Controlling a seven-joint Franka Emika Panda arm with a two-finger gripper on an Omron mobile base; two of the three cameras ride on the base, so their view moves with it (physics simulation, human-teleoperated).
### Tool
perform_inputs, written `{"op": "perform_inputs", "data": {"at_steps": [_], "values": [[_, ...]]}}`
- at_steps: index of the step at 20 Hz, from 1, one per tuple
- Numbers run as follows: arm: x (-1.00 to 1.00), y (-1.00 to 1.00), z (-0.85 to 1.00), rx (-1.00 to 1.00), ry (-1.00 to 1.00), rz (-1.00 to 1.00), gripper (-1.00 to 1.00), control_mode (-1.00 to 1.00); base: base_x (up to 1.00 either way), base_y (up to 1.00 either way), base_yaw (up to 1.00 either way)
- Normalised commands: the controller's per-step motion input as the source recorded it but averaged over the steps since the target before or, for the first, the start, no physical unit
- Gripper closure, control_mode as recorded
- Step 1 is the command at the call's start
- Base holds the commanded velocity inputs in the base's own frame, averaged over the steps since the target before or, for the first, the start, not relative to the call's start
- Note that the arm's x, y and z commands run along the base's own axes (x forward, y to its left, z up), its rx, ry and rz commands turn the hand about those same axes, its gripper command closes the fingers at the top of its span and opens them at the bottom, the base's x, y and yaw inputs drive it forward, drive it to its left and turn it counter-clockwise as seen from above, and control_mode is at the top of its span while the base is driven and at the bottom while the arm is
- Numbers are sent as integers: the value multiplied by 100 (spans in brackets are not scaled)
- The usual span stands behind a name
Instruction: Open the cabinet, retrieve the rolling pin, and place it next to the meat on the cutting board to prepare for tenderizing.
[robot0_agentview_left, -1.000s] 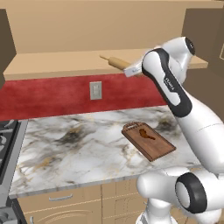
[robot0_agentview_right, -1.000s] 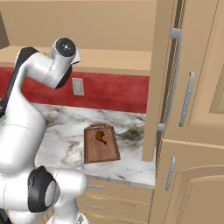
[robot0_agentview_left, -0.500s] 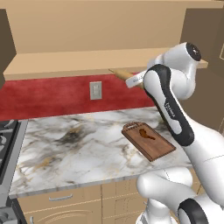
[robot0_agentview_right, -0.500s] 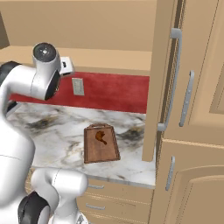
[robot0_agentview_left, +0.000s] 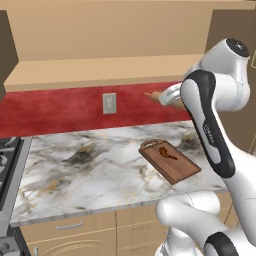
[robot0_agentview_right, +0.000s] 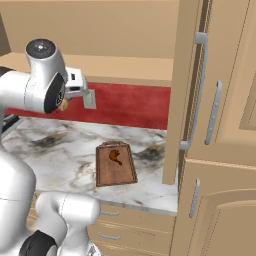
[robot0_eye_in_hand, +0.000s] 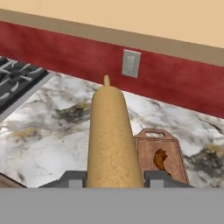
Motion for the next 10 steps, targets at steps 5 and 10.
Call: {"op": "perform_inputs", "data": {"at_steps": [5, 10], "values": [[-66, -49, -1, 0, 11, -5, 100, -100, 0, 0, 0], [-50, -47, -16, 0, 5, -1, 100, -100, 0, 0, 0]]}}
